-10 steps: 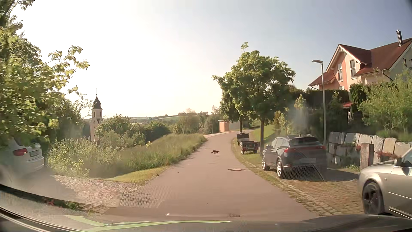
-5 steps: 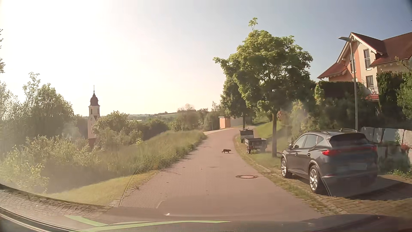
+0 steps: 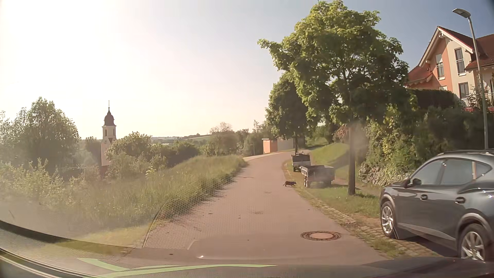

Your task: Follow the waypoints while adhering to traffic rules and regulations

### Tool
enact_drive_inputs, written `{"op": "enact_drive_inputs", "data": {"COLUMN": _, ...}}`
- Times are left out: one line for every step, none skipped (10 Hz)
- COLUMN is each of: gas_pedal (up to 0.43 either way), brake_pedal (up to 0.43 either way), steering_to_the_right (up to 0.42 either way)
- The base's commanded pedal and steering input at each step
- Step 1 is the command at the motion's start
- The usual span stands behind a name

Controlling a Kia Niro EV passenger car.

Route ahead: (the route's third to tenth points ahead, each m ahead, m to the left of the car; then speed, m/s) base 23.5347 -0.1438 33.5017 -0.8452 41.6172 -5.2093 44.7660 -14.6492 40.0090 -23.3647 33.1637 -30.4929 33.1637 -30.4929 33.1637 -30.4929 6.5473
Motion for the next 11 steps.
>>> {"op": "enact_drive_inputs", "data": {"gas_pedal": 0.0, "brake_pedal": 0.0, "steering_to_the_right": 0.004}}
{"op": "enact_drive_inputs", "data": {"gas_pedal": 0.0, "brake_pedal": 0.0, "steering_to_the_right": 0.006}}
{"op": "enact_drive_inputs", "data": {"gas_pedal": 0.0, "brake_pedal": 0.0, "steering_to_the_right": 0.009}}
{"op": "enact_drive_inputs", "data": {"gas_pedal": 0.0, "brake_pedal": 0.0, "steering_to_the_right": 0.011}}
{"op": "enact_drive_inputs", "data": {"gas_pedal": 0.0, "brake_pedal": 0.0, "steering_to_the_right": 0.011}}
{"op": "enact_drive_inputs", "data": {"gas_pedal": 0.0, "brake_pedal": 0.0, "steering_to_the_right": 0.011}}
{"op": "enact_drive_inputs", "data": {"gas_pedal": 0.0, "brake_pedal": 0.0, "steering_to_the_right": 0.012}}
{"op": "enact_drive_inputs", "data": {"gas_pedal": 0.0, "brake_pedal": 0.0, "steering_to_the_right": 0.012}}
{"op": "enact_drive_inputs", "data": {"gas_pedal": 0.0, "brake_pedal": 0.0, "steering_to_the_right": 0.012}}
{"op": "enact_drive_inputs", "data": {"gas_pedal": 0.0, "brake_pedal": 0.0, "steering_to_the_right": 0.012}}
{"op": "enact_drive_inputs", "data": {"gas_pedal": 0.0, "brake_pedal": 0.0, "steering_to_the_right": 0.012}}
